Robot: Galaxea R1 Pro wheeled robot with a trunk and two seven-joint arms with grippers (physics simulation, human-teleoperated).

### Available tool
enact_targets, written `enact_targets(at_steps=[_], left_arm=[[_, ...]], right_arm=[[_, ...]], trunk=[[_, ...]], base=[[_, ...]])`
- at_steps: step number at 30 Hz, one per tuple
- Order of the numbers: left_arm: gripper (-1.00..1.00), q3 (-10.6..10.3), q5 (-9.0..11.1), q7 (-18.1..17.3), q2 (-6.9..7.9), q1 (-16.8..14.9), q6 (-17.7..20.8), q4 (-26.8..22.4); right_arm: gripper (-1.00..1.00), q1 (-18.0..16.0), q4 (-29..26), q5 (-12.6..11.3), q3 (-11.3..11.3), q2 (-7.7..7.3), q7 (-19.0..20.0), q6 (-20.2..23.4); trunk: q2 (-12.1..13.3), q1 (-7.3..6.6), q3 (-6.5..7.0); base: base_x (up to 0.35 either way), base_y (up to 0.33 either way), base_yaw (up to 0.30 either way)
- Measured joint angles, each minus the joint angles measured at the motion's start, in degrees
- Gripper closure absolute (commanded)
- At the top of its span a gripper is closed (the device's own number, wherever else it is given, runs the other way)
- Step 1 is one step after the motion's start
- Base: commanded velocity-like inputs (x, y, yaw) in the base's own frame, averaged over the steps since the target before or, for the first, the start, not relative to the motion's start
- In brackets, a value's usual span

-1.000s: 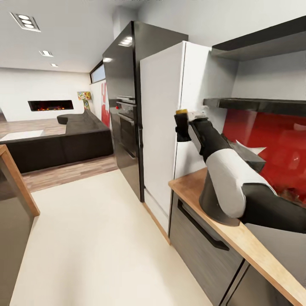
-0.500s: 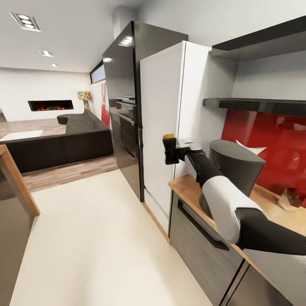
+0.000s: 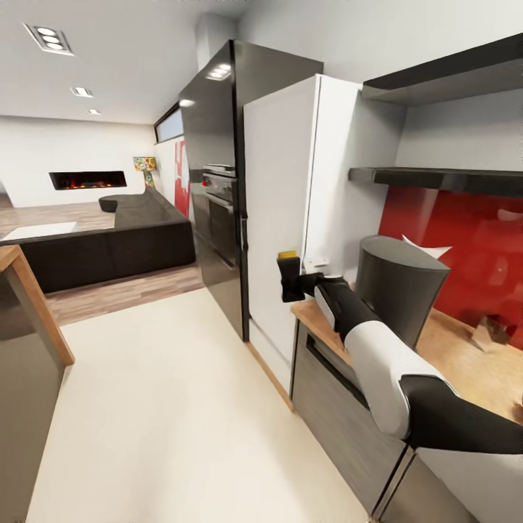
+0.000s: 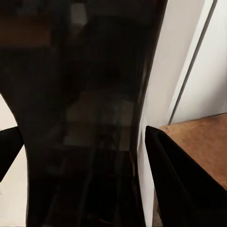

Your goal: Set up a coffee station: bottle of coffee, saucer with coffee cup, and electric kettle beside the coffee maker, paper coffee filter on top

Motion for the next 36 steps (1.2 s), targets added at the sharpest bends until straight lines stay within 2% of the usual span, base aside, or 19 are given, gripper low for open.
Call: enact_targets(at_steps=[3, 7, 13, 17, 20, 25, 28, 31, 36], left_arm=[[-1.0, -0.01, 0.02, 0.0, -0.11, 0.0, 0.0, -0.07], [-1.0, 0.0, 0.06, 0.0, -0.29, -0.05, -0.07, -0.66], [-1.0, 0.04, 0.15, 0.07, -0.43, -0.06, -0.09, -1.23], [-1.0, 0.06, 0.19, 0.16, -0.59, -0.06, -0.03, -1.34], [-1.0, 0.1, 0.19, 0.22, -0.64, -0.02, -0.01, -1.29], [-1.0, 0.11, 0.19, 0.38, -0.69, 0.0, 0.0, -1.27], [-1.0, 0.11, 0.13, 0.43, -0.7, 0.0, 0.0, -1.27], [-1.0, 0.12, 0.17, 0.44, -0.66, -0.02, 0.0, -1.26], [-1.0, 0.21, 0.34, 0.44, -0.65, -0.01, 0.0, -1.19]], right_arm=[[1.0, 1.55, 0.04, 0.07, 0.0, 0.0, -0.07, -0.99], [1.0, 4.13, 0.04, 0.28, -0.03, 0.0, -0.49, -5.68], [1.0, 5.57, -0.02, 0.6, -0.12, 0.0, -2.03, -9.05], [1.0, 7.3, -0.04, 0.59, -0.32, -0.02, -9.2, -10.34], [1.0, 8.42, 0.64, 0.3, -0.28, 0.0, -15.3, -14.39], [1.0, 9.16, 1.24, 0.16, -0.19, 0.0, -21.45, -18.74], [1.0, 9.26, 1.41, 0.09, -0.23, -0.01, -29.15, -19.51], [1.0, 9.3, 1.81, -0.13, -0.19, 0.01, -31.6, -19.6], [1.0, 9.36, 4.48, -0.15, -0.12, 0.01, -32.43, -19.77]], trunk=[[0.0, -0.01, 0.0], [-0.01, -0.01, 0.0], [-0.01, -0.01, 0.0], [0.0, -0.01, 0.0], [-0.01, -0.01, 0.0], [-0.01, -0.01, 0.0], [-0.01, -0.02, 0.0], [-0.01, -0.02, 0.0], [-0.01, -0.02, 0.0]], base=[[-0.052, 0.048, 0.0], [-0.012, 0.011, 0.0], [-0.001, 0.001, 0.0], [0.0, 0.0, 0.0], [0.0, 0.0, 0.0], [0.0, 0.0, 0.0], [0.0, 0.0, 0.0], [0.0, 0.0, 0.0], [0.0, 0.0, 0.0]])
